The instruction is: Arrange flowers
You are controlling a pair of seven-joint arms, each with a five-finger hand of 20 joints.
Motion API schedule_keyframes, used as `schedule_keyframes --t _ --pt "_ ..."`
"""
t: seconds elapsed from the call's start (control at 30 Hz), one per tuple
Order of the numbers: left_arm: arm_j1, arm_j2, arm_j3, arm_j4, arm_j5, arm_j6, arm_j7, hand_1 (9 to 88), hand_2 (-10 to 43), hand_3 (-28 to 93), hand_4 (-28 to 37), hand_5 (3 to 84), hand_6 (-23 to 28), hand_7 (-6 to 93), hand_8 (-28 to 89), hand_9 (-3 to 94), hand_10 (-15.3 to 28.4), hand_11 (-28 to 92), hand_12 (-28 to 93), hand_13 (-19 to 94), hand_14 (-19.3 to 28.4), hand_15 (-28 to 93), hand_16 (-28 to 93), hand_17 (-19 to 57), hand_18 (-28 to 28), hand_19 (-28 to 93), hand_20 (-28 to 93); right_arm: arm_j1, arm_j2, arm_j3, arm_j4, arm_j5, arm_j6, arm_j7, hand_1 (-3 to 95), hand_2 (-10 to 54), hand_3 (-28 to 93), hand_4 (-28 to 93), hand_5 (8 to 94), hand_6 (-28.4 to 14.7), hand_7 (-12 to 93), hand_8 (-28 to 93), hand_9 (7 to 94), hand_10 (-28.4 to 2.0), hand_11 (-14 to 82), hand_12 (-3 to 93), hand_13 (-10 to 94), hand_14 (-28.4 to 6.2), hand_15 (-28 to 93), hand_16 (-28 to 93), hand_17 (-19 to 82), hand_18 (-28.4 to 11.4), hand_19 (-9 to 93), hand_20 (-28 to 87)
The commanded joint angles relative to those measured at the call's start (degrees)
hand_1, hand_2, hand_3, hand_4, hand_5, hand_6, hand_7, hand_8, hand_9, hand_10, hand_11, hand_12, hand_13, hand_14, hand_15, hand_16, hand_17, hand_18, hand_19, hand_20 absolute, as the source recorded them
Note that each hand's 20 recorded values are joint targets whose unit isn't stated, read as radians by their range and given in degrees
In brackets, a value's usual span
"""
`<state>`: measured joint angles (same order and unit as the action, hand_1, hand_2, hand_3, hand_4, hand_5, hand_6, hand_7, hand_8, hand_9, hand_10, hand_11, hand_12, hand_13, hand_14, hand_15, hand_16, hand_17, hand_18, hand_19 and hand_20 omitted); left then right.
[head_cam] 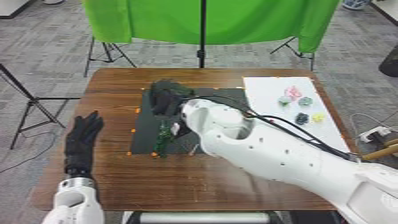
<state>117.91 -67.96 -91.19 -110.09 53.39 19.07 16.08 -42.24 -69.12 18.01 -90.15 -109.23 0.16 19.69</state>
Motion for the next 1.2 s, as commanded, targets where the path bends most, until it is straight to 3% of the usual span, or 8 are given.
schedule_keyframes --t 0.03,0.37,0.67,0.83,1.0,1.2 --pt "-0.5 0.13 1.77 0.16 1.13 -1.97 0.12 25.0 25.0 50 -28.3 41.1 5.9 7.8 -7 40.0 13.0 11 8 29 13.5 12 0 4.0 8.1 1 16 0.09 -3.87 -3.26 4.58 -1.61 -1.32 -0.59 61.4 -9.5 53 -14 79.8 0.6 22 15 90.1 -8.2 11.6 47.8 90 -1.1 63 37 65 -12.7 93 64" --pt "-0.8 0.09 2.6 0.21 1.27 -2.87 -0.12 25.0 23.3 50 -28.3 41.0 5.8 8.3 -7 39.9 13.0 12 9 30 13.8 12 0 3.9 8.3 2 15 -0.46 -6.05 -3.67 8.5 -4.36 -0.84 -0.62 58.9 -9.5 53 -14 76.6 1.1 21 12 87.6 -8.8 12.2 47.4 90 -1.5 63 36 64 -12.9 93 64" --pt "-0.61 -0.13 2.8 0.29 1.42 -3.34 -0.22 23.9 21.1 52 -28.3 41.1 5.7 8.3 -7 39.8 13.0 12 9 30 14.1 13 0 3.6 8.7 2 15 -1.34 -5.55 -4.28 7.65 -3.26 -2.11 0.09 54.5 -9.5 51 -14 72.2 1.4 19 9 82.2 -10.6 21.1 39.1 89 -2.0 63 36 63 -13.1 93 63" --pt "-0.78 -0.19 2.95 0.31 1.6 -3.52 -0.26 23.2 20.0 53 -28.3 41.0 5.7 8.2 -7 39.7 13.0 12 9 30 14.5 13 0 3.5 8.8 2 15 -1.55 -5.61 -4.13 7.59 -4.14 -2.33 -0.19 48.9 -9.5 57 -16 69.7 1.5 19 7 80.4 -11.5 26.3 32.6 89 -2.1 63 36 63 -13.2 93 62" --pt "-0.78 -0.25 2.93 0.3 1.77 -3.59 -0.31 22.1 18.2 55 -28.3 40.9 5.7 8.2 -7 39.6 12.9 13 10 30 14.6 14 0 3.4 8.9 2 15 -1.4 -5.25 -3.98 8.14 -6.03 -1.03 -1.04 46.3 -9.5 62 -18 67.8 1.8 19 2 79.4 -11.7 27.7 30.4 89 -2.2 63 36 63 -13.2 93 62" --pt "-0.61 -0.31 2.98 0.21 1.81 -3.47 -0.59 21.0 15.7 56 -28.3 40.7 5.6 8.2 -7 39.4 12.8 13 10 30 14.6 14 0 3.4 8.9 2 15 -0.49 -4.62 -5.53 8.08 -9.39 4.35 -0.2 45.0 -9.5 64 -20 66.5 2.0 19 -4 78.5 -11.6 28.4 28.9 89 -2.3 63 36 62 -13.3 93 62"
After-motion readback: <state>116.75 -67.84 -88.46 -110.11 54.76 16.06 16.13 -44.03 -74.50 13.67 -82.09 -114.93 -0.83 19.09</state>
